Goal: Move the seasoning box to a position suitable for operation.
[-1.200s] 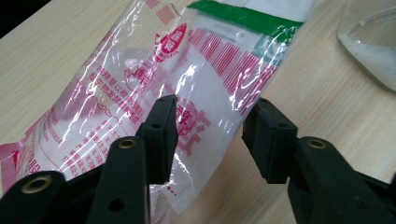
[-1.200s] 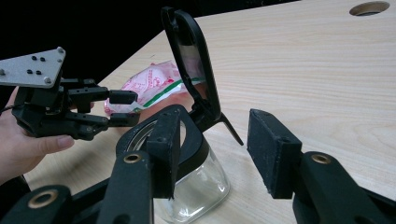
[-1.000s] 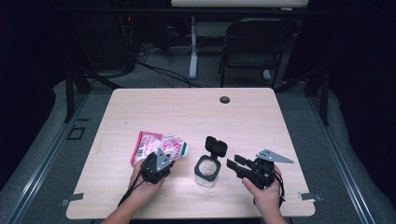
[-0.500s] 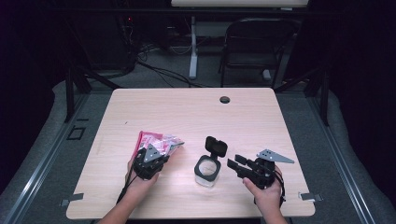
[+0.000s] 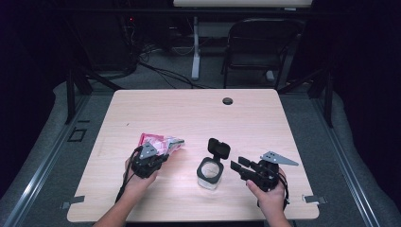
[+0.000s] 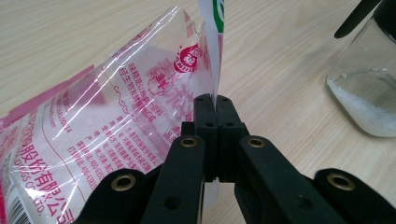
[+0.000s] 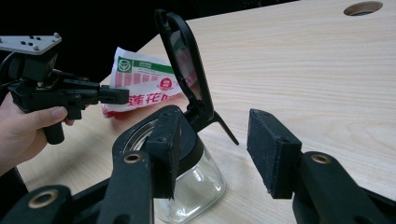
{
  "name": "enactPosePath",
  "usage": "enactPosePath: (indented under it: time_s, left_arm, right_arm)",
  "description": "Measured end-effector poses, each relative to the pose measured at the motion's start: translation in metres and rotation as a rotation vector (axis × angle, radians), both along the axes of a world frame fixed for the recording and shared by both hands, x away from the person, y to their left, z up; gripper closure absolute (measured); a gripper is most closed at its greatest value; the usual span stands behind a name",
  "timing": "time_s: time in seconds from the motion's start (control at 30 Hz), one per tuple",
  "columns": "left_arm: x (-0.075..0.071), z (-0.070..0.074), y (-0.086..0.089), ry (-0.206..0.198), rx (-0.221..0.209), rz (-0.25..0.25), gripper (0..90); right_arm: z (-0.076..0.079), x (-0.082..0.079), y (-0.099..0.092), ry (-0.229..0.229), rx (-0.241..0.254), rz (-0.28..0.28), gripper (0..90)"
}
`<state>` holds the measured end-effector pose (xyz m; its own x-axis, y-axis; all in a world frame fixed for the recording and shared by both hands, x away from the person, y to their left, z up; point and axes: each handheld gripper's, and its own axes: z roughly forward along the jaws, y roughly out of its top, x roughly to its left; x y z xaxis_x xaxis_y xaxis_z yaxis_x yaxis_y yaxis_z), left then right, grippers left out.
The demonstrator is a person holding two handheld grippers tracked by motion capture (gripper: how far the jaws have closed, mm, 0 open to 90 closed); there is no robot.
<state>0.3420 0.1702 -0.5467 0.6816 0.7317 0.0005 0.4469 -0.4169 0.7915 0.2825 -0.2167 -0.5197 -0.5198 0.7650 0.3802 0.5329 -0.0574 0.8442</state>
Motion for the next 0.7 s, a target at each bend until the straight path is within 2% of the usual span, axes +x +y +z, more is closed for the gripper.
enactPosePath:
  time_s: [0.2, 0.3, 0.47, 0.53, 0.6, 0.7]
  left_arm:
    - [-0.002, 0.004, 0.002, -0.029, -0.001, -0.002, 90.0]
    - [-0.005, 0.007, 0.006, -0.027, -0.019, -0.002, 90.0]
    - [-0.018, 0.018, 0.012, -0.042, -0.036, -0.036, 90.0]
    - [-0.023, 0.021, 0.013, -0.052, -0.034, -0.049, 90.0]
    - [-0.027, 0.025, 0.014, -0.061, -0.044, -0.063, 90.0]
    - [-0.032, 0.03, 0.014, -0.057, -0.06, -0.087, 90.0]
  right_arm:
    - [0.0, 0.0, 0.0, 0.0, 0.001, 0.003, 54.6]
    - [0.0, 0.0, 0.0, 0.004, 0.002, 0.002, 54.6]
    - [0.001, -0.001, -0.001, -0.005, 0.002, 0.001, 54.6]
    - [0.002, -0.001, -0.001, -0.023, 0.008, 0.012, 54.7]
    - [0.006, -0.004, 0.001, -0.056, -0.014, 0.027, 55.6]
    - [0.015, -0.008, 0.008, -0.109, -0.036, 0.084, 57.8]
